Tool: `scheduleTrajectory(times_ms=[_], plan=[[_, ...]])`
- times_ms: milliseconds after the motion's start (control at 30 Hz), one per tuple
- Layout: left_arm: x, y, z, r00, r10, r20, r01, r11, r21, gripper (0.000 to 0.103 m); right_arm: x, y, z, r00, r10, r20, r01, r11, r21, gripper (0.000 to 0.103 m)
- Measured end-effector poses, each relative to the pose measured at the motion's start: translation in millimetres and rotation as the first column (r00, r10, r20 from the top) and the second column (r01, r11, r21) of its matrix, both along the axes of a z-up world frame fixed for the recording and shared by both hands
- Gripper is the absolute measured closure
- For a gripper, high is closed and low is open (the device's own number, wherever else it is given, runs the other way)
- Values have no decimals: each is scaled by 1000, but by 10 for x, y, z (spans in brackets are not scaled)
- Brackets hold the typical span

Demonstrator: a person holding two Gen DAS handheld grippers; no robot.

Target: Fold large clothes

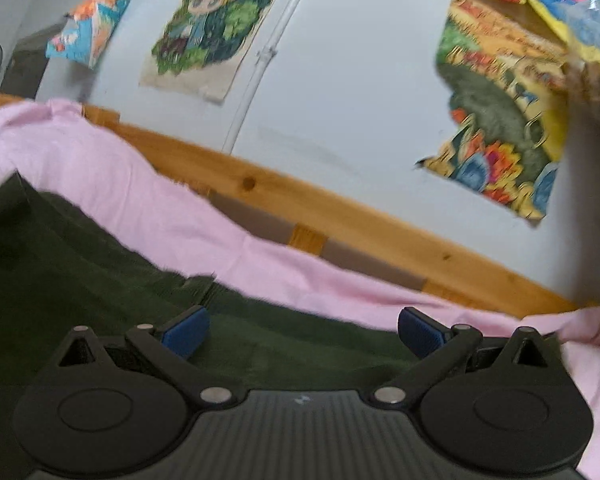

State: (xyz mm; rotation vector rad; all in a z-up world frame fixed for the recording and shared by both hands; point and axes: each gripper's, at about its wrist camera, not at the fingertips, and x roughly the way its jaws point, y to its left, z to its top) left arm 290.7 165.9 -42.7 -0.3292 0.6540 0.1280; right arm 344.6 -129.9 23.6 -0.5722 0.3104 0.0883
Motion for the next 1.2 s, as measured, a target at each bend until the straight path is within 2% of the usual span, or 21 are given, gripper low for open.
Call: scheduleTrajectory(times_ms=[33, 100, 133, 267, 400, 500, 567, 667, 767, 867, 967, 1033, 1200], plan=[[-2, -1, -20, 1000, -6, 0, 6, 1000, -2, 1, 23, 47, -118, 1000, -3, 1, 3, 999, -46, 0], [-5, 12, -59, 1000, -11, 0, 11, 1000, -8, 1, 21, 103, -354, 998, 18, 60, -11, 992, -124, 0], [-3, 24, -80, 1000, -10, -4, 10, 1000, -14, 1, 8, 105, -454, 996, 29, 86, -18, 991, -135, 0], [49, 112, -168, 999, 0, -41, -2, 998, -60, 1, 40, 5, -647, 994, 34, 100, -27, 997, -71, 0], [76, 162, -224, 999, -3, -50, -2, 996, -87, 1, 234, -191, -593, 998, 64, -15, -63, 996, 66, 0], [113, 200, -276, 998, -20, -52, 13, 990, -137, 1, 257, -300, -508, 996, 76, -52, -68, 989, 132, 0], [151, 213, -319, 997, -21, -75, 8, 986, -164, 1, 222, -302, -434, 996, 71, -56, -63, 989, 136, 0], [164, 166, -334, 997, -7, -79, -4, 989, -145, 1, 138, -324, -248, 994, 58, -93, -46, 990, 132, 0], [190, 93, -336, 996, -13, -91, 3, 994, -111, 1, -76, -325, -105, 1000, -5, -13, 6, 995, 99, 0], [172, 98, -352, 997, -2, -80, -9, 991, -135, 1, -265, -375, -124, 997, -55, 52, 52, 997, 63, 0], [153, 168, -393, 998, -9, -64, -1, 987, -162, 1, -285, -397, -334, 997, -75, -5, 75, 997, 6, 0], [136, 194, -420, 999, -15, -52, 6, 985, -172, 1, -318, -454, -492, 997, -73, 33, 72, 996, 47, 0], [86, 266, -438, 999, -24, -31, 18, 980, -198, 1, -209, -625, -483, 998, -50, -38, 55, 987, 153, 0]])
